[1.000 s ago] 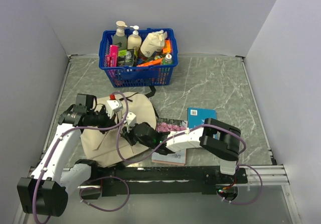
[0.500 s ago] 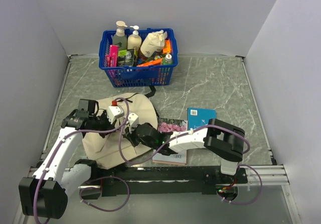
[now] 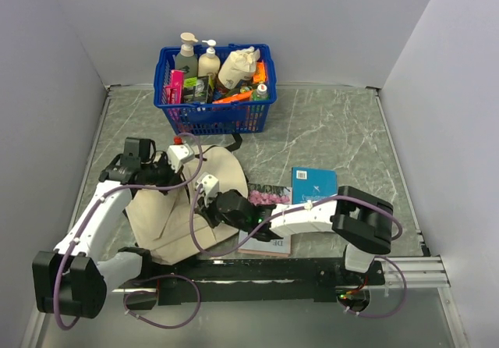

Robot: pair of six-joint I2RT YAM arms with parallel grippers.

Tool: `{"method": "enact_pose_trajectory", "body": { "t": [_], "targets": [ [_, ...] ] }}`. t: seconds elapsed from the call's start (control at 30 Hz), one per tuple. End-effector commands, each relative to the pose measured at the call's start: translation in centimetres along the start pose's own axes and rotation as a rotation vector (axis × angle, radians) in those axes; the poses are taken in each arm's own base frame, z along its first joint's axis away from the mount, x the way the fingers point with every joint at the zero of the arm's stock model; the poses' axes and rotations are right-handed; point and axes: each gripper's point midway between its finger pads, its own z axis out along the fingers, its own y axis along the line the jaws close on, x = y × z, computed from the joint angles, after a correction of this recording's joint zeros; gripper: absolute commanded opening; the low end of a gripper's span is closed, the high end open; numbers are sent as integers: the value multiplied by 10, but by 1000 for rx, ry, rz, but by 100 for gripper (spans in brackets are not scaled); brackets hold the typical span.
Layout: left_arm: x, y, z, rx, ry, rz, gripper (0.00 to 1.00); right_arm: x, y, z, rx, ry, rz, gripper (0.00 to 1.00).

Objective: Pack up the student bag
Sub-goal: Zip the student bag at the center of the board, then adjust the student bag at the center of the board.

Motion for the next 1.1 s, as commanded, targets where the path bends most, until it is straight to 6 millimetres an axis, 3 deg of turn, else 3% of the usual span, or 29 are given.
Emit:
{"method": "enact_pose_trajectory", "body": {
  "t": [0.0, 0.1, 0.2, 0.3, 0.47, 0.6, 0.63, 0.73, 0.77, 0.87, 0.9, 1.03, 1.07],
  "targets": [
    [-14, 43, -2, -170, -29, 67, 1, -8, 24, -23, -72, 3, -49, 0],
    [-2, 71, -3, -300, 27, 40, 1, -8, 32, -30, -85, 3, -82, 0],
    [-6, 110, -13, -446, 22, -5, 1, -3, 37, -34, -106, 18, -90, 0],
    [-18, 136, -20, -517, -1, -38, 1, -1, 39, -34, -114, 25, -95, 0],
    [-30, 152, -15, -530, -29, -74, 1, -2, 45, -34, -131, 20, -106, 0],
    [-26, 166, -5, -549, -14, -141, 1, -2, 46, -34, -134, 20, -110, 0],
    [-28, 165, -2, -533, -16, -150, 4, -2, 46, -33, -134, 22, -113, 0],
    [-34, 151, 3, -445, -32, -191, 20, -10, 42, -36, -109, 8, -111, 17],
    [-36, 147, 3, -427, -40, -196, 24, -15, 39, -37, -95, -2, -107, 32],
    [-38, 127, -2, -368, -59, -215, 36, -42, 20, -46, -45, -59, -81, 57],
    [-41, 123, -8, -371, -74, -221, 38, -58, 15, -54, -37, -97, -66, 61],
    [-38, 102, -20, -327, -60, -289, 43, -95, -42, -71, 64, -185, 18, 68],
    [-36, 98, -21, -318, -55, -301, 44, -103, -75, -74, 137, -191, 40, 71]
  ]
}}
